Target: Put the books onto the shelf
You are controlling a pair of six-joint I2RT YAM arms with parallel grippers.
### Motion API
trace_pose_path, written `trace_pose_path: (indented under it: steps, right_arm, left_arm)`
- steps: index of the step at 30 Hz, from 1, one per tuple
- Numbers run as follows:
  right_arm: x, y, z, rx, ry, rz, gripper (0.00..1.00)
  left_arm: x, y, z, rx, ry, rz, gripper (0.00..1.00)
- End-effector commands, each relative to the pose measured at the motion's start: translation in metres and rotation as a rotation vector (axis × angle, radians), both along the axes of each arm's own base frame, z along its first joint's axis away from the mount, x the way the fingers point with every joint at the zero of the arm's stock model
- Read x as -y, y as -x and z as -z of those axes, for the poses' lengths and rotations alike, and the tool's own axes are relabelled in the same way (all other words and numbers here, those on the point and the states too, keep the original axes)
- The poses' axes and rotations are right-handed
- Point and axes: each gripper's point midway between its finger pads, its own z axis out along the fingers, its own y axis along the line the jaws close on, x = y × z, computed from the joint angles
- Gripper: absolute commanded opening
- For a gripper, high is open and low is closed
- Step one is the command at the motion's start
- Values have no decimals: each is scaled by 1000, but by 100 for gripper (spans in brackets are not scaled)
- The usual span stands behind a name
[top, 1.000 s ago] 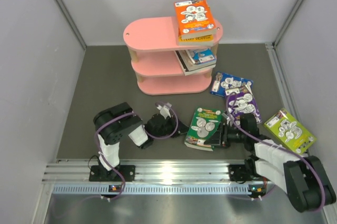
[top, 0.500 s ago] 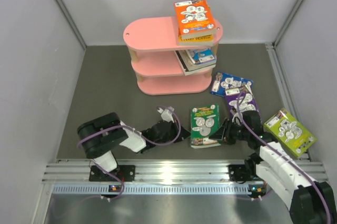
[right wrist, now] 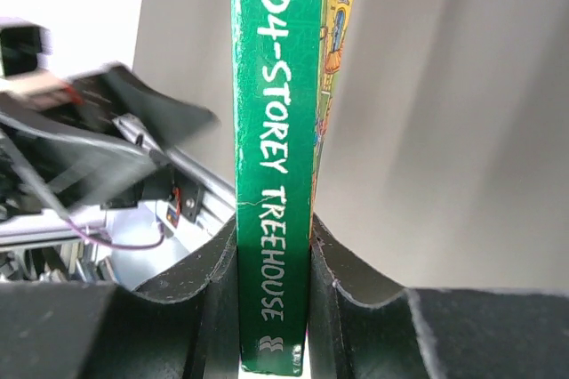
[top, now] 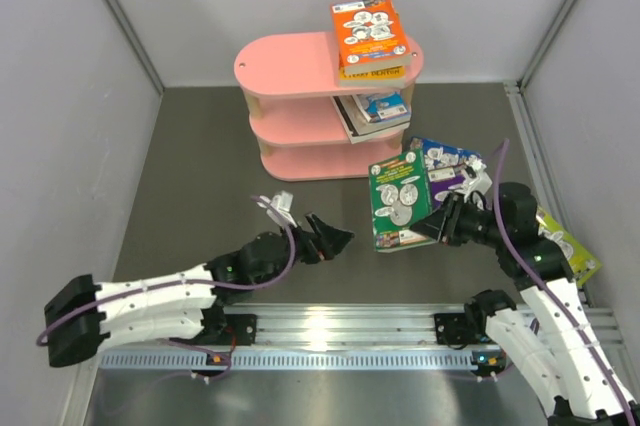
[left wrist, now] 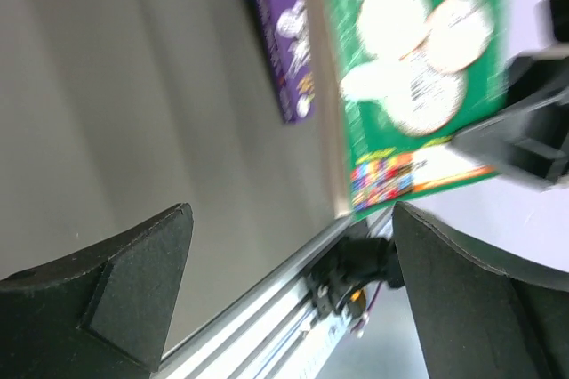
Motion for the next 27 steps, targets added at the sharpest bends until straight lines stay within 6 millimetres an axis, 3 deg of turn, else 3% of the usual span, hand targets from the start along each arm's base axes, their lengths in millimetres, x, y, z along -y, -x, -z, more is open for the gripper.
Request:
trace_pose_path:
  steps: [1,2,7,9,10,11,15,16,17,19,21,23,27]
  right_arm:
    - [-4,10,-16,24,-23,-45,0]
    - [-5,11,-16,20,-26,-48,0]
    - [-14,18,-35,47,-108,-96,0]
    - [-18,22,-45,54,-149,-112,0]
    - [-22,24,-54,73,-181,-143,0]
    - [-24,27,-60,81,-202,-158,0]
    - [-37,39,-82,66,-374,-233,0]
    - [-42,41,-80,80,-417,-279,0]
    - [-43,42,-80,73,-451,-294,0]
    - [-46,46,-76,49,-533,-316,0]
    - [-47,48,-71,24,-558,-320,0]
    - [-47,47,-60,7,-561,-317,0]
    - [-48,38,-39,-39,-558,-274,0]
  left_arm:
    - [-27,-14,-23,92,-43,-109,99]
    - [-31,-14,-39,116,-5,-113,99]
    - [-17,-12,-71,193,45,-56,99]
    - [-4,-13,-61,184,27,-31,99]
    - [1,-14,-67,193,70,-28,99]
    - [7,-14,-57,178,64,-16,99]
    - [17,-19,-50,135,183,7,99]
    - [11,-23,-38,102,205,-7,99]
    - [10,-25,-51,123,284,-8,99]
    - [0,-29,-46,100,338,-24,99]
    - [-6,-30,-53,110,389,-27,99]
    - [-12,-32,-55,111,394,-39,99]
    - [-23,-33,-34,84,294,-72,99]
